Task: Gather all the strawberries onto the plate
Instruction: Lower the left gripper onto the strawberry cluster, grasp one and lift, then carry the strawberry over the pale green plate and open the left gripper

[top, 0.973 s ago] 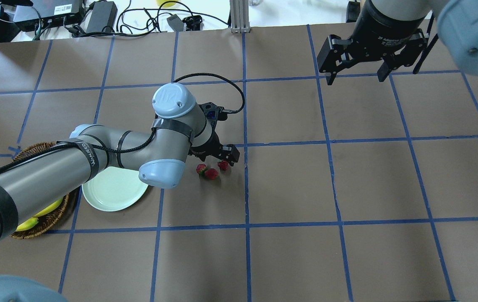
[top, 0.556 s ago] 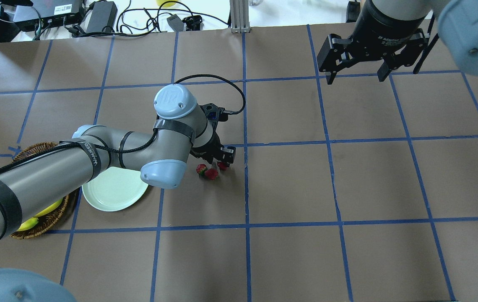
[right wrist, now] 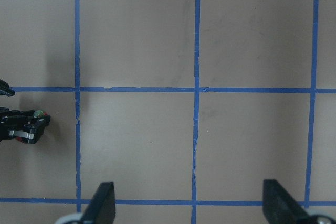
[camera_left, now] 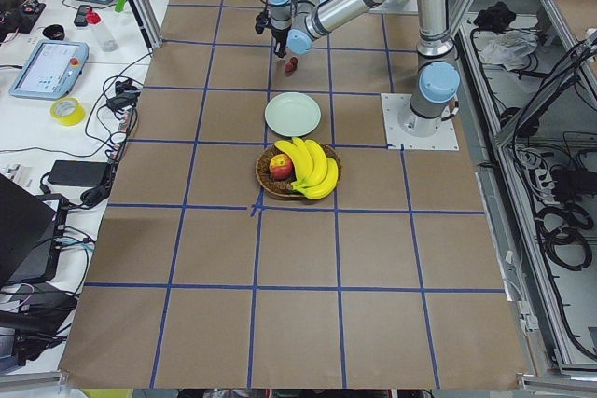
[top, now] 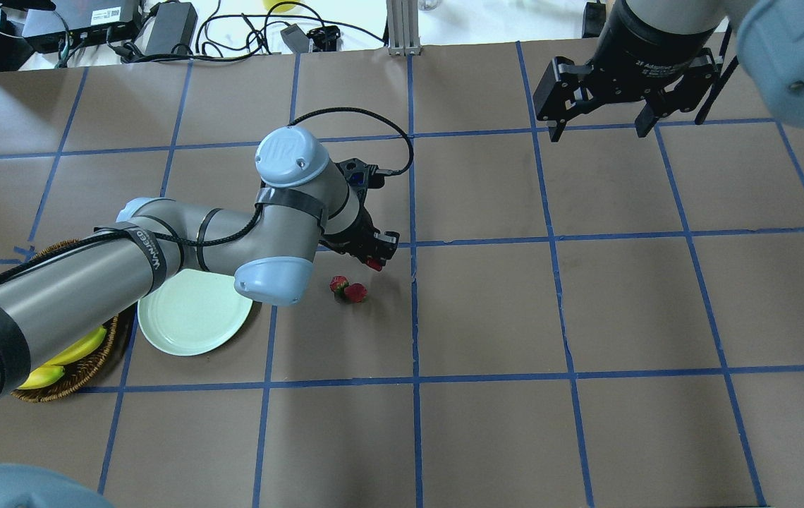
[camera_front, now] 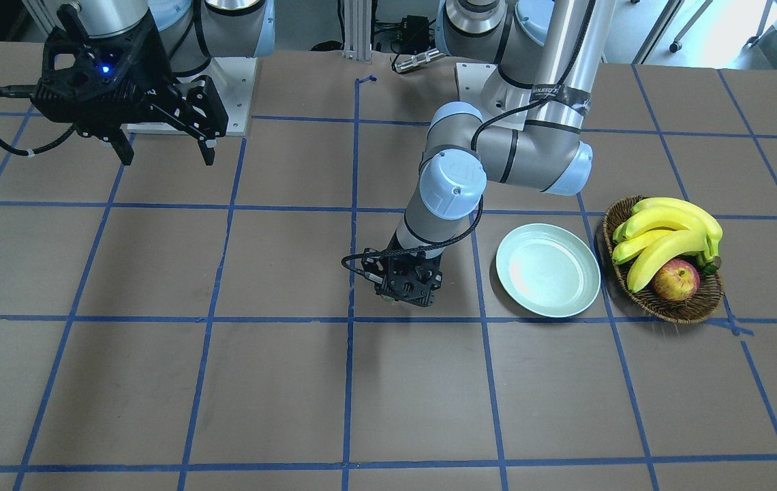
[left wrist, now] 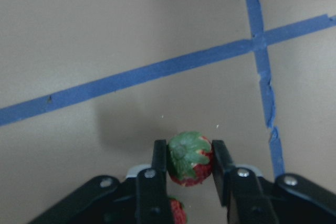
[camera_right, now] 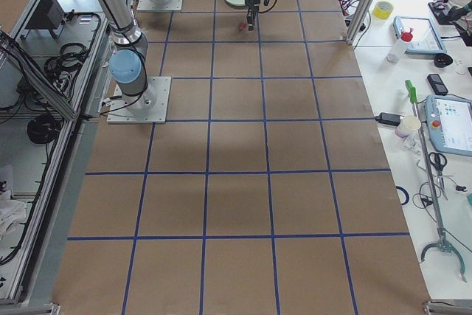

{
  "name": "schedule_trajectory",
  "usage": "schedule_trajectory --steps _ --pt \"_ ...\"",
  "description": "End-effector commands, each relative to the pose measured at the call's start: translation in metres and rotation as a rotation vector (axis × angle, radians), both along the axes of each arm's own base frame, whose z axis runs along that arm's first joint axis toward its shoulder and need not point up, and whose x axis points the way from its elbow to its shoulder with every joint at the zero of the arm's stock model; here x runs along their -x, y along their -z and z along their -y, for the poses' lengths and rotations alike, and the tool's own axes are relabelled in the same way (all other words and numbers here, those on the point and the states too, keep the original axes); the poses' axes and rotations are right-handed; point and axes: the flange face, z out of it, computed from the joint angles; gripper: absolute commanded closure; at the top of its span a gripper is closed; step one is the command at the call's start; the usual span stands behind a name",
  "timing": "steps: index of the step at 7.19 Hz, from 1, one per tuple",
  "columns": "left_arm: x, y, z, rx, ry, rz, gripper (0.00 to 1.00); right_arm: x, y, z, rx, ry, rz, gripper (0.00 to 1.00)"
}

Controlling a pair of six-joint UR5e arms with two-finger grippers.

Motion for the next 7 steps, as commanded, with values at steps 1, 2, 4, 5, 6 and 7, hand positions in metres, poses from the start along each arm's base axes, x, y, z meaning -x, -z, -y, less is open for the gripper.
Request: schedule_trajectory --steps 1,2,4,5,6,7 --pt "-0.018 -0.058 0.039 -0.022 -0.012 0.109 1.00 -0.001 0.000 0.000 0.001 -0.001 0.000 0.00" --pt "-0.062 -0.072 0.054 -0.039 -0.040 0.203 1.00 0.000 0.000 0.000 0.001 0.000 -0.002 0.00" --pt "-0.177 -0.093 0.065 -0.080 -0.005 0.318 1.00 0.001 0.000 0.000 0.001 -0.001 -0.006 0.00" --pt "-0.221 -0.088 0.062 -0.130 -0.045 0.334 1.00 0.001 0.000 0.000 0.001 -0.001 -0.006 0.00" --pt "-0.250 -0.068 0.053 -0.183 -0.068 0.328 1.00 0.001 0.000 0.000 0.001 -0.001 -0.006 0.00" --pt "-0.285 -0.043 0.038 -0.238 -0.079 0.319 1.00 0.001 0.000 0.000 0.001 -0.001 -0.006 0.00"
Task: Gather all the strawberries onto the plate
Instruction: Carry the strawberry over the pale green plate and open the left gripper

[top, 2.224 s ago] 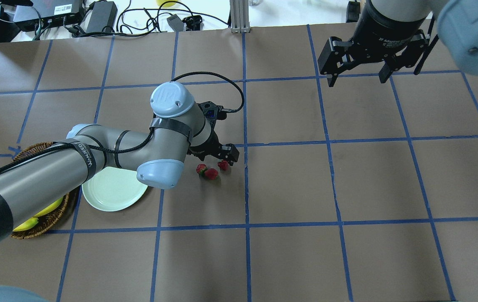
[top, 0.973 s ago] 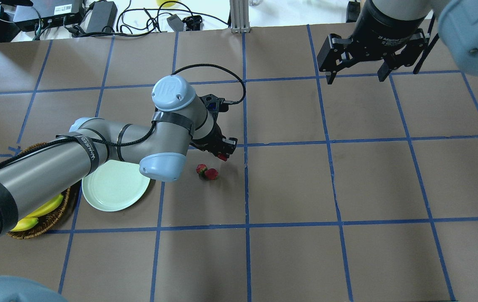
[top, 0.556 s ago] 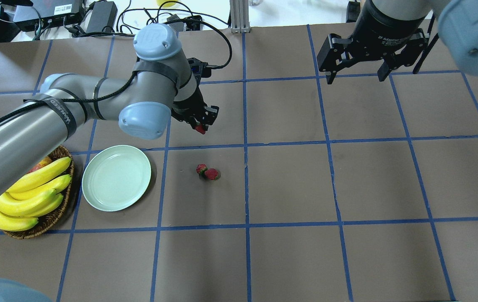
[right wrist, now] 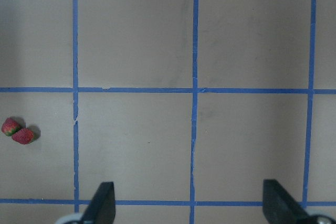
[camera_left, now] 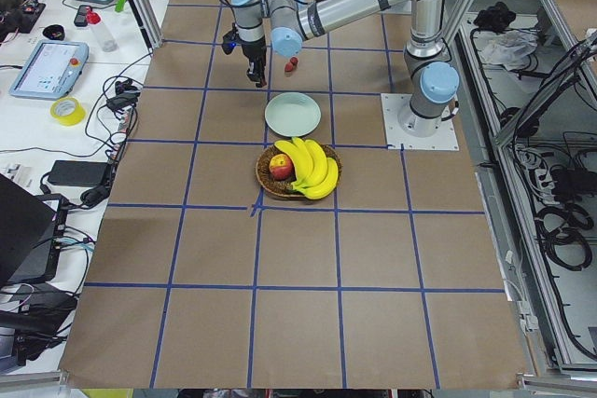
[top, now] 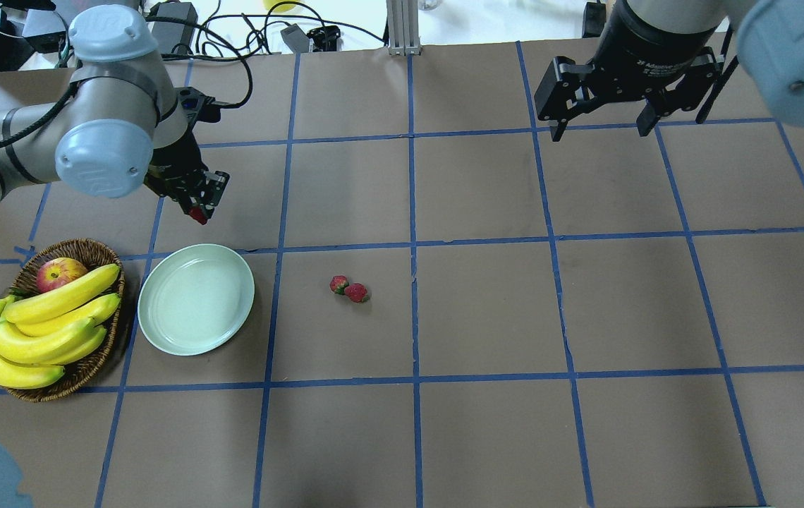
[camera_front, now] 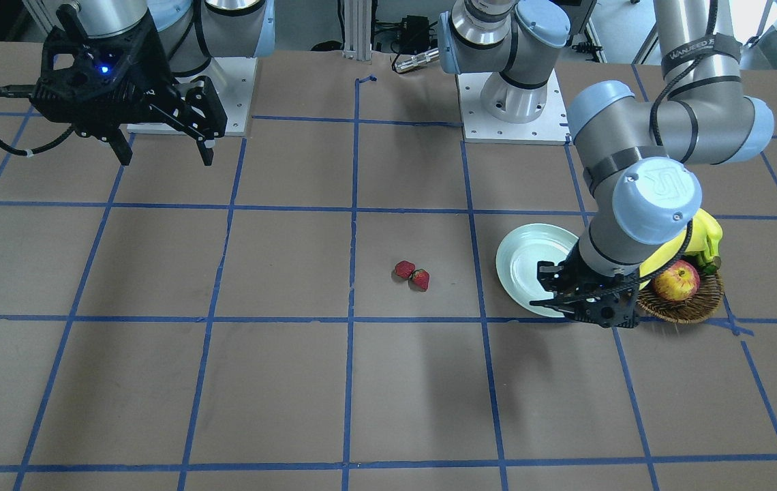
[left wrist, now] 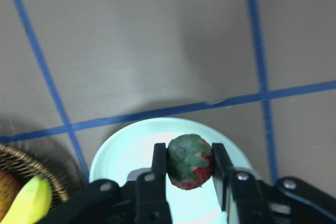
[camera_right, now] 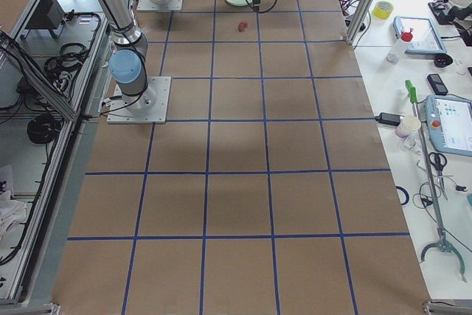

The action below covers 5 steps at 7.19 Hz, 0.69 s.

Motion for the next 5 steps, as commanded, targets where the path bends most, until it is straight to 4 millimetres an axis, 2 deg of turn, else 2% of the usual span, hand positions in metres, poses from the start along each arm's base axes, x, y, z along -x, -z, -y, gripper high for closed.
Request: schedule_trajectory --steps 1,2,4,5 --pt "-0.068 0.046 -0.027 -0.101 -0.071 -0.024 1.00 0.000 0.000 0.000 0.000 0.000 0.000 0.00" --pt "-0.070 0.057 -0.029 -0.124 -0.073 -0.028 1.00 0.000 0.000 0.000 0.000 0.000 0.000 0.00" --pt "-0.069 0.066 -0.028 -0.139 -0.088 -0.043 0.99 0.000 0.000 0.000 0.000 0.000 -0.002 0.00" --pt "-0.068 0.067 -0.030 -0.150 -0.083 -0.043 0.14 0.000 0.000 0.000 0.000 0.000 -0.002 0.00"
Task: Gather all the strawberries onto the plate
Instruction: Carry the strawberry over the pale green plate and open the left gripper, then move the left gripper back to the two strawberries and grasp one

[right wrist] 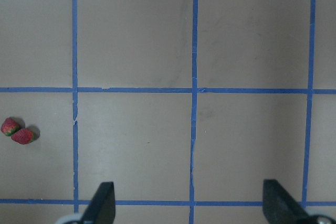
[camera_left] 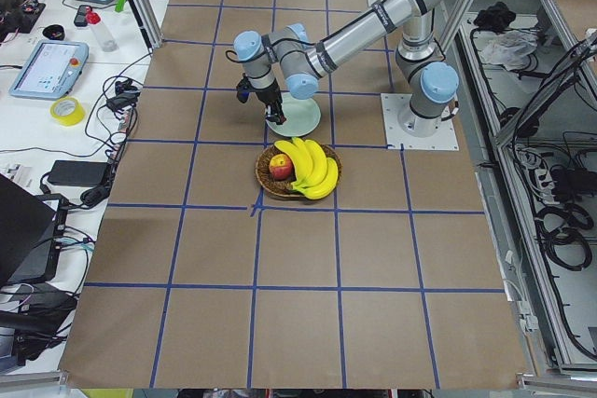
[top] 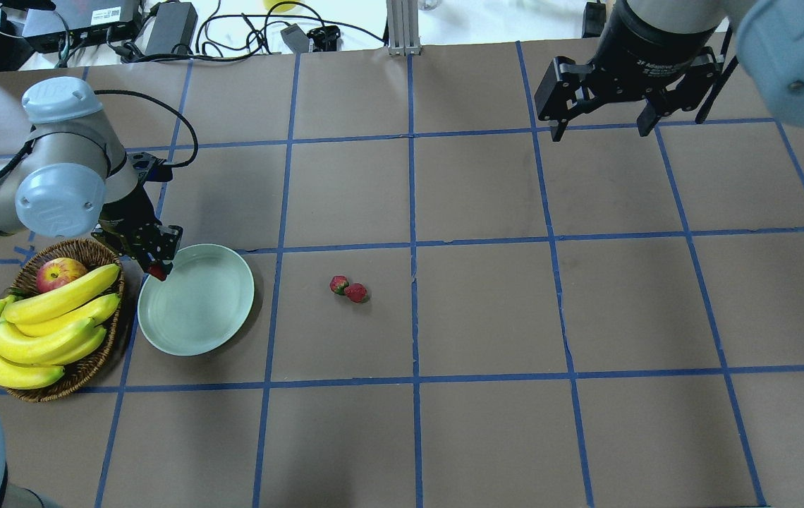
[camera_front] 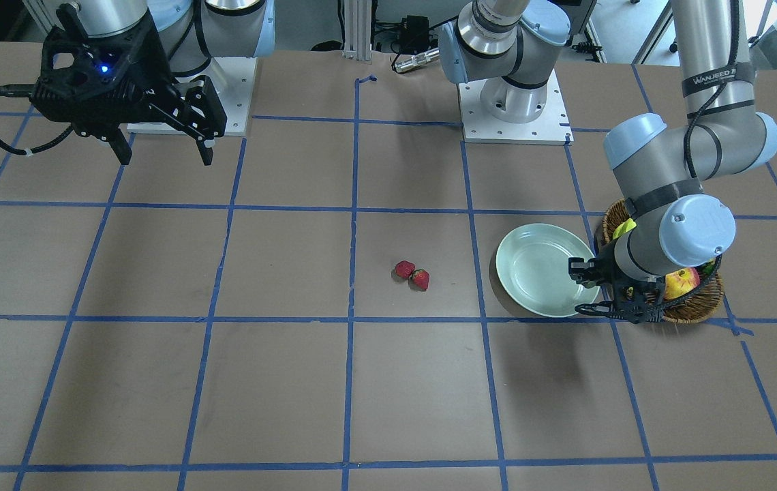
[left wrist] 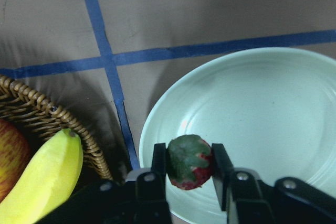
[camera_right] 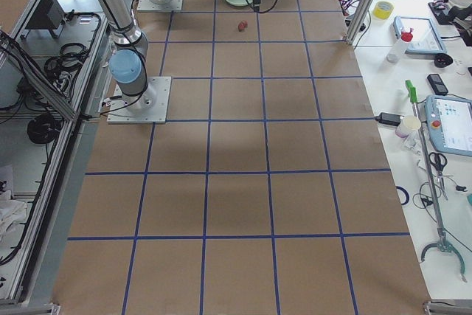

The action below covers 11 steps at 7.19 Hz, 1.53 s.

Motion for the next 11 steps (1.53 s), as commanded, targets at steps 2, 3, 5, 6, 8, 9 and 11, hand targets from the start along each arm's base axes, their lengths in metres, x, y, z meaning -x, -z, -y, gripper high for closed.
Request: schedule_trajectory --steps 2,3,5,6,8,9,11 --pt "0.004 -0.005 -0.001 0.003 -0.003 -0.008 0.00 0.000 0.000 0.000 0.000 0.000 0.000 0.00" --pt "0.017 -0.015 0.002 0.048 -0.029 -0.080 0.00 0.000 0.000 0.000 0.000 0.000 0.000 0.00" --pt "0.063 -0.030 0.004 0.098 -0.073 -0.175 0.00 0.000 0.000 0.000 0.000 0.000 0.000 0.00" --pt "0.115 -0.040 0.003 0.126 -0.011 -0.155 0.00 0.000 0.000 0.000 0.000 -0.002 0.000 0.00" --pt "0.203 -0.047 -0.008 0.129 -0.127 -0.144 0.00 0.000 0.000 0.000 0.000 0.000 0.000 0.00" --pt "0.228 -0.045 -0.017 0.100 -0.229 -0.230 0.00 0.000 0.000 0.000 0.000 -0.002 0.000 0.00" --pt "0.241 -0.030 -0.020 0.057 -0.485 -0.183 0.00 0.000 0.000 0.000 0.000 -0.002 0.000 0.00"
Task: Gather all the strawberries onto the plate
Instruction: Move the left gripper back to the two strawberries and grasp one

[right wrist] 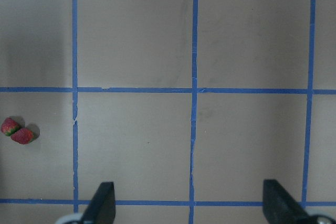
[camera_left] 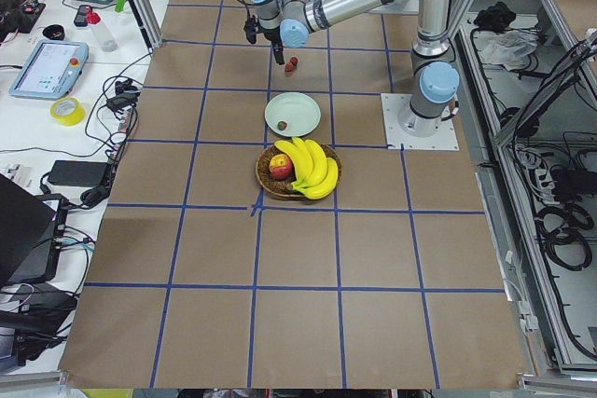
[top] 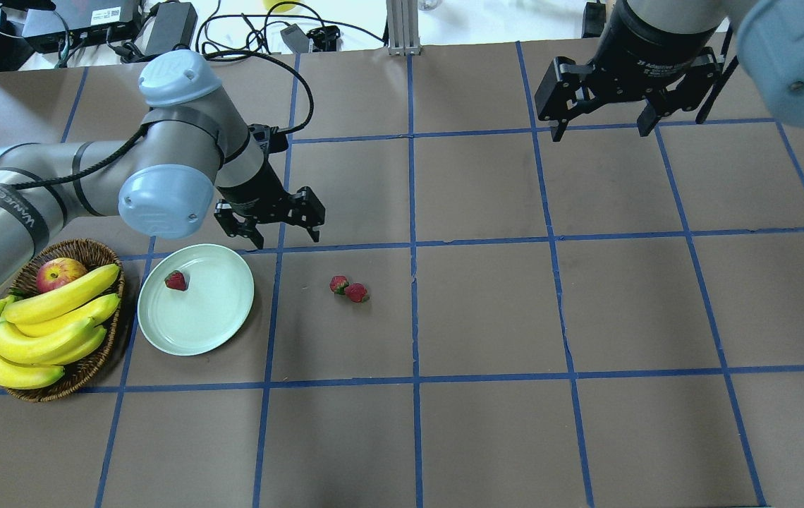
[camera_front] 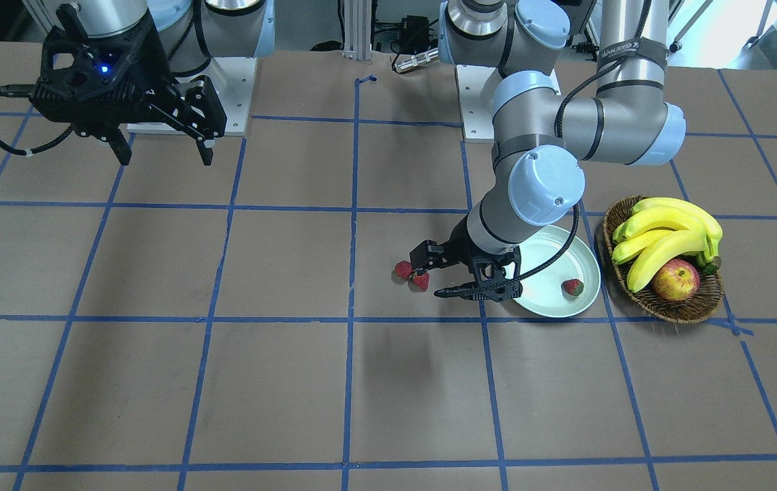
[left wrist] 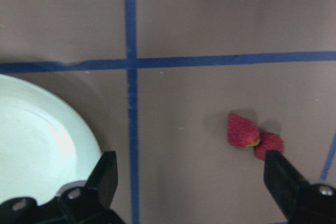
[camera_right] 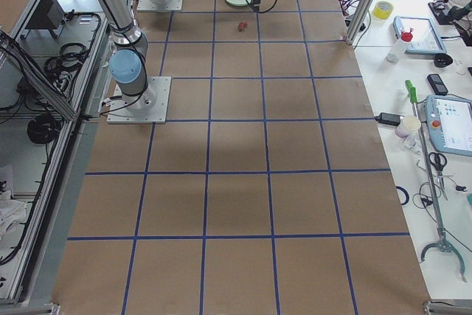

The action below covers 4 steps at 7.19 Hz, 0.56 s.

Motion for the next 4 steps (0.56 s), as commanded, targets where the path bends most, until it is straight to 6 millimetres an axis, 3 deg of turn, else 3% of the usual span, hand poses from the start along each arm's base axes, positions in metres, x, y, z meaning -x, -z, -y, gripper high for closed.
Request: schedule_trajectory --steps 1,2,3,4 --pt "0.011 0.020 -0.007 -0.033 -0.176 0.014 0.00 0.000 0.000 0.000 0.000 0.000 0.000 0.00" --pt "0.010 0.044 -0.015 -0.002 -0.180 0.010 0.04 0.000 0.000 0.000 0.000 0.000 0.000 0.00" --pt "0.009 0.064 -0.026 -0.025 -0.231 0.020 0.00 0.000 0.000 0.000 0.000 0.000 0.000 0.00" --pt "0.010 0.070 -0.029 -0.059 -0.283 0.025 0.00 0.000 0.000 0.000 0.000 0.000 0.000 0.00"
